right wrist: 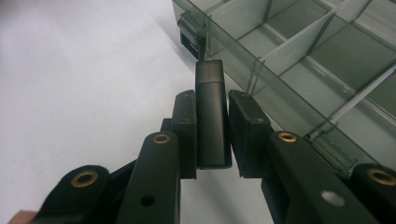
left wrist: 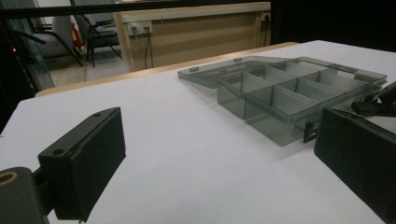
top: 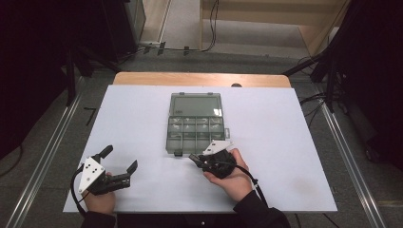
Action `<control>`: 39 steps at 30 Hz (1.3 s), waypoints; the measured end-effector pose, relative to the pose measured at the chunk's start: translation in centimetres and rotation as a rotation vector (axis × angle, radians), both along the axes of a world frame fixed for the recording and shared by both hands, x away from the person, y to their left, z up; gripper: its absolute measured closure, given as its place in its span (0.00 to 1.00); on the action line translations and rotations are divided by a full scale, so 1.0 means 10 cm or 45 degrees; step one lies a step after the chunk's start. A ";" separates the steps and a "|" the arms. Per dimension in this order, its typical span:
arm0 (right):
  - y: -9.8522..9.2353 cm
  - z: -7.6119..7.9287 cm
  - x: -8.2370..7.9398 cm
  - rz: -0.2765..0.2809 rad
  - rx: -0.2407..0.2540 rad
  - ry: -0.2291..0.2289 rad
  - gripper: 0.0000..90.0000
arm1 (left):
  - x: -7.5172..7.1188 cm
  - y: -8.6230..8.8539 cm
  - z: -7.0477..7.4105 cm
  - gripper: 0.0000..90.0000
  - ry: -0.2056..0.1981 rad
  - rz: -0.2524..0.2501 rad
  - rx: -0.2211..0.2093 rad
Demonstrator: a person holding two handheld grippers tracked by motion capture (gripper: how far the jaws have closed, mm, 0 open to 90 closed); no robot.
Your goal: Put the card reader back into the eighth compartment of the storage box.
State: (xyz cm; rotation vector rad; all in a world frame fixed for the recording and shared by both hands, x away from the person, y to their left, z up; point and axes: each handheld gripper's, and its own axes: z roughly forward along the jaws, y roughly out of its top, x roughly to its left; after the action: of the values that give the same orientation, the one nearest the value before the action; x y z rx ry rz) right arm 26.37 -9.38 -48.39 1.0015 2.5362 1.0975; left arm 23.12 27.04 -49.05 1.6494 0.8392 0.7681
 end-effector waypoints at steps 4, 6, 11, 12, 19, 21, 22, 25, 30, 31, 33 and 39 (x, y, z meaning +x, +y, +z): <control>-0.02 0.02 0.00 0.003 0.007 -0.006 0.79 | 0.00 0.00 0.00 0.03 0.000 0.001 0.000; -0.02 0.04 0.00 -0.002 0.009 0.001 0.79 | 0.00 0.00 0.00 0.03 -0.001 0.000 0.001; -0.05 0.08 0.01 0.000 0.011 -0.012 0.79 | 0.00 0.00 0.00 0.03 0.001 0.002 0.001; -0.06 0.09 0.01 -0.004 0.008 -0.012 0.79 | 0.00 0.00 0.00 0.03 0.001 0.002 0.002; -0.09 0.12 0.03 -0.012 0.022 -0.023 0.79 | 0.00 0.00 0.00 0.03 -0.002 0.005 -0.001; -0.10 0.13 0.03 -0.015 0.023 -0.028 0.79 | 0.00 0.00 0.00 0.03 0.000 0.005 -0.002; -0.10 0.14 0.03 -0.018 0.025 -0.026 0.79 | 0.00 0.00 0.00 0.03 0.000 0.005 -0.002; -0.12 0.16 0.04 -0.025 0.027 -0.029 0.79 | 0.00 0.00 0.00 0.03 0.000 0.002 0.001; -0.16 0.18 0.05 -0.032 0.034 -0.037 0.79 | 0.00 0.00 0.00 0.03 0.001 0.003 -0.001; -0.17 0.19 0.05 -0.034 0.032 -0.037 0.79 | 0.00 0.00 0.00 0.03 0.000 0.001 0.000; -0.18 0.19 0.06 -0.041 0.038 -0.038 0.79 | 0.00 0.00 0.00 0.02 0.000 0.001 0.001; -0.20 0.21 0.06 -0.042 0.041 -0.043 0.79 | 0.00 0.00 0.00 0.03 0.000 0.002 0.002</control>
State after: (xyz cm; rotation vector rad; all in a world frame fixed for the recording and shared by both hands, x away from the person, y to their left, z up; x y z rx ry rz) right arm 27.02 -11.42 -46.29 1.0204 2.4744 1.1396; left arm 23.11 27.03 -49.05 1.6504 0.8402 0.7700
